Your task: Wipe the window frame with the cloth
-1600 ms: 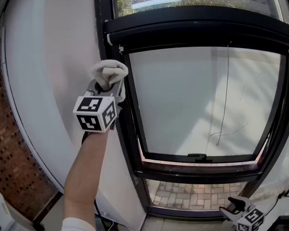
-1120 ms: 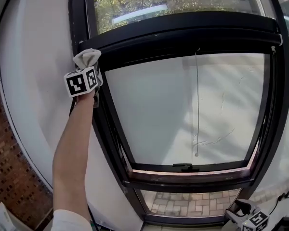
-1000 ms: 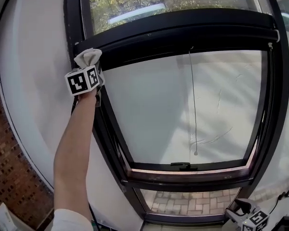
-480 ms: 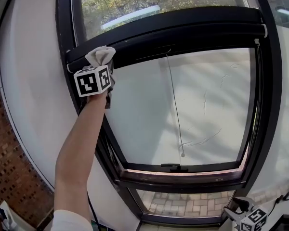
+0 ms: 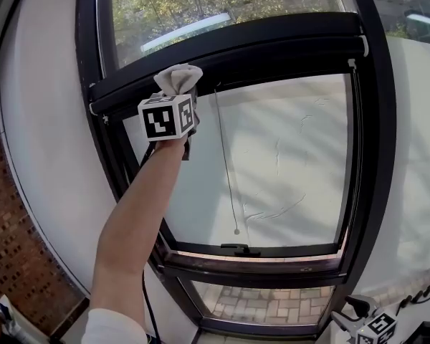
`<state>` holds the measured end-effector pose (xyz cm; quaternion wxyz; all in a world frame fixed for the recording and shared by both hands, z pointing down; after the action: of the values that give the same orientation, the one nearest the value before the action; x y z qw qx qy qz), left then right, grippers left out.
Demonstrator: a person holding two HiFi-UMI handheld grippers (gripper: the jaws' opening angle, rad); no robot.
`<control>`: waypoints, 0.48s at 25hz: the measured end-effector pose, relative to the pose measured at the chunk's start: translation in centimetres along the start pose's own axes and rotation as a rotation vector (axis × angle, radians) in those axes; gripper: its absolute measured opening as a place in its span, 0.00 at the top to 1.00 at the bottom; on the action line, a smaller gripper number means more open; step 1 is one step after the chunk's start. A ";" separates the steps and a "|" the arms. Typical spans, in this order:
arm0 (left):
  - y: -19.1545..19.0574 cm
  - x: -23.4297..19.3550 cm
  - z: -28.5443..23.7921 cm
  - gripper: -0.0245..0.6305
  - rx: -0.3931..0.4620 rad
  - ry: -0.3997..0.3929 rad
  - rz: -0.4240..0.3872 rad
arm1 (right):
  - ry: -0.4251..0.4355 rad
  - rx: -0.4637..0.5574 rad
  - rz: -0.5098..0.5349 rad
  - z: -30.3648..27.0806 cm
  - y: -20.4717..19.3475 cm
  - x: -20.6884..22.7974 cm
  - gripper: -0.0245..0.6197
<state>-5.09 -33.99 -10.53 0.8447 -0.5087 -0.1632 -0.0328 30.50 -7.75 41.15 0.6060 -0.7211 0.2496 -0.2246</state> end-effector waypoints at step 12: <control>4.1 13.4 -1.1 0.77 0.050 -0.158 0.030 | -0.058 0.046 -0.040 5.4 -2.0 1.9 0.62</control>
<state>8.71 -31.51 -10.36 0.8419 -0.4910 -0.2225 0.0244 35.53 -4.56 42.30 0.6248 -0.7181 0.2120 -0.2214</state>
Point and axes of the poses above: the fingertips, and each gripper's own axes: z backward along the fingers, x to its right, y out of its top, the point moved 8 cm from there along z, backward along the fingers, and after that the axes turned 6 degrees about y, right-handed, at the moved point
